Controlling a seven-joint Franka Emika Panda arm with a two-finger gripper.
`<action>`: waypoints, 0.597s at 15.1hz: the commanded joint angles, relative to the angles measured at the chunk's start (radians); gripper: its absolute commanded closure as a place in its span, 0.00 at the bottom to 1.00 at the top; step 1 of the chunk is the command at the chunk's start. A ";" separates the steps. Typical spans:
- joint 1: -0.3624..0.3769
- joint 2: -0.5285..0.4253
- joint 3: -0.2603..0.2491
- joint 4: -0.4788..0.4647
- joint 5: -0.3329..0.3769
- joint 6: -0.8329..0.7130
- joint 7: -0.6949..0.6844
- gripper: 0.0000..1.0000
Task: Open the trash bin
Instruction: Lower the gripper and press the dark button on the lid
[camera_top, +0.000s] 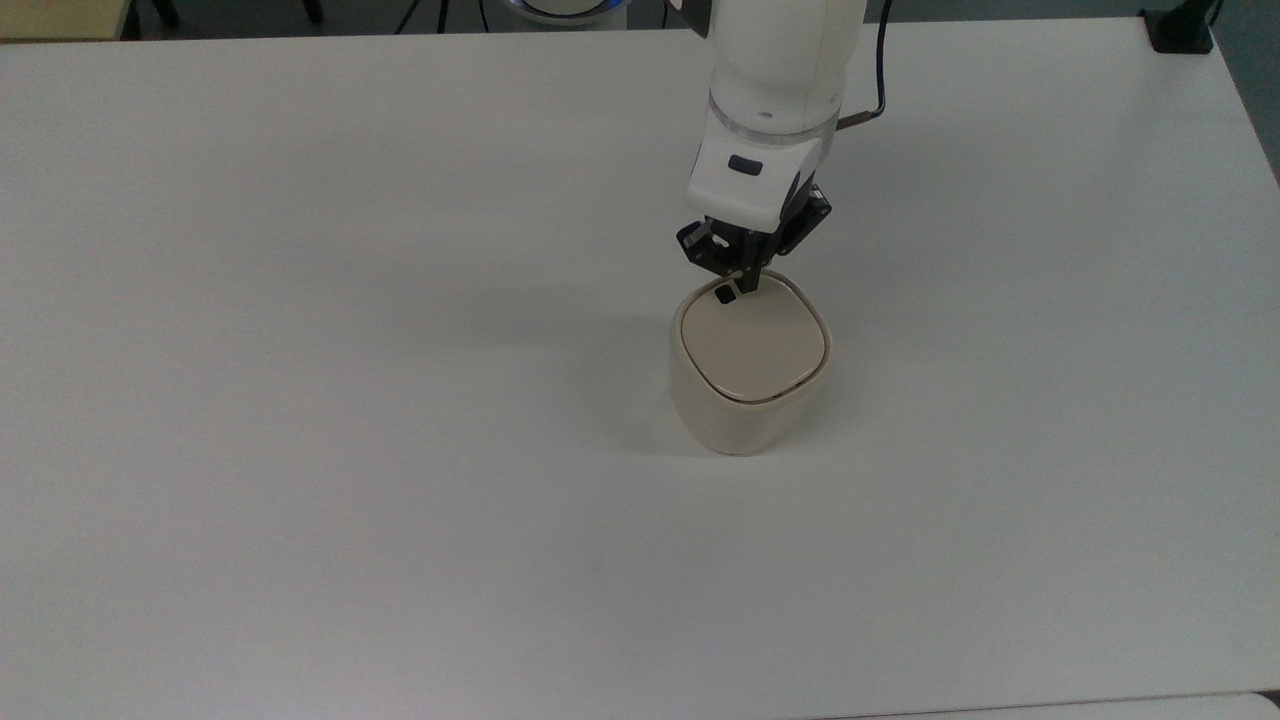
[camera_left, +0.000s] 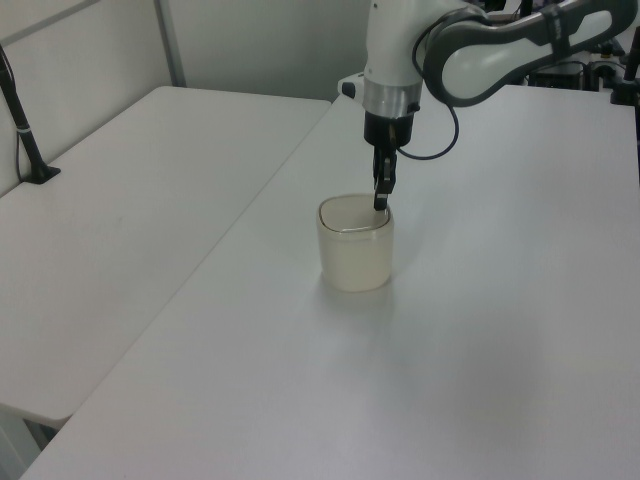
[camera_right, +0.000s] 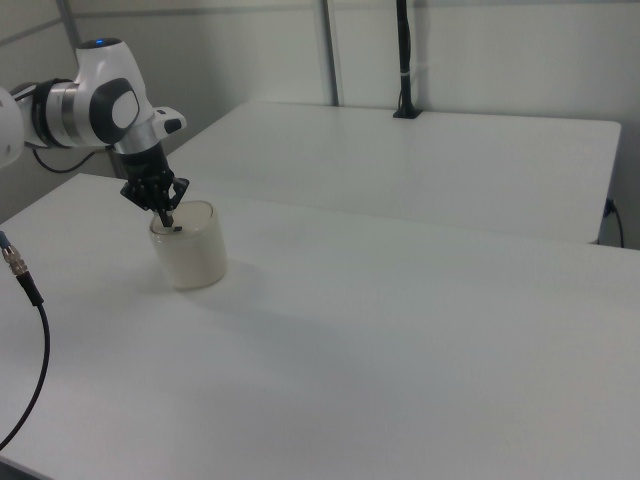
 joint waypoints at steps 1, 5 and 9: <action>0.010 0.020 -0.013 -0.006 0.012 0.042 -0.022 0.98; 0.004 0.006 -0.013 -0.003 0.015 0.029 -0.023 0.98; -0.036 -0.098 -0.026 0.029 0.027 -0.118 -0.011 0.98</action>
